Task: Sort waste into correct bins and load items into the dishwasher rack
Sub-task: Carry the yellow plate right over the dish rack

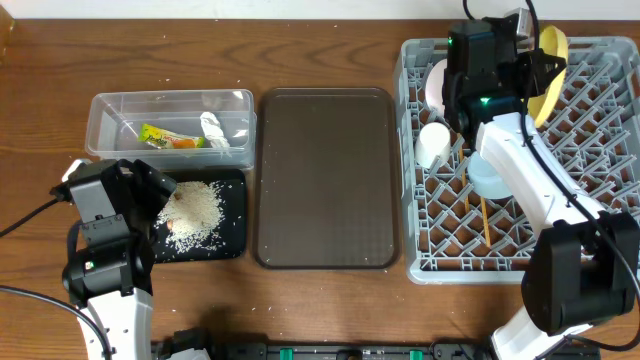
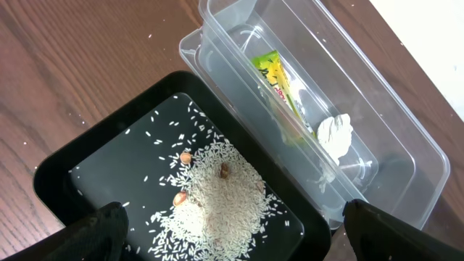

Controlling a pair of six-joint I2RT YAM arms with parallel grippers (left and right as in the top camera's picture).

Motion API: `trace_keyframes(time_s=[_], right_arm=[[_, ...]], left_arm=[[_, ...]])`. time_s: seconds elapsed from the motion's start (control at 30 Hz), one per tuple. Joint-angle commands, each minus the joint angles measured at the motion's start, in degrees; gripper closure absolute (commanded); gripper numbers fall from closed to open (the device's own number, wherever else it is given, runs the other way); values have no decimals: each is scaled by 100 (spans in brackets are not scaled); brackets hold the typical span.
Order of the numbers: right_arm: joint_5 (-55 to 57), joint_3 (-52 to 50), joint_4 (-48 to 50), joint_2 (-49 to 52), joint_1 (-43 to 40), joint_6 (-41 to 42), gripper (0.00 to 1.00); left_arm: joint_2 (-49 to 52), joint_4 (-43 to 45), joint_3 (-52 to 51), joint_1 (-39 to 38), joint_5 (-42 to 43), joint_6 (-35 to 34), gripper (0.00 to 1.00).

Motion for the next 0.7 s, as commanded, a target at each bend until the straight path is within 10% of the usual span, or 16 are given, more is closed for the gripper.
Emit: trace_keyframes(time_s=[0.0, 0.67], right_arm=[[155, -4, -50, 9, -136, -223, 99], [-1478, -4, -1467, 52, -120, 901, 99]], left_arm=[[2, -15, 101, 35, -72, -50, 2], [2, -13, 101, 35, -70, -50, 2]])
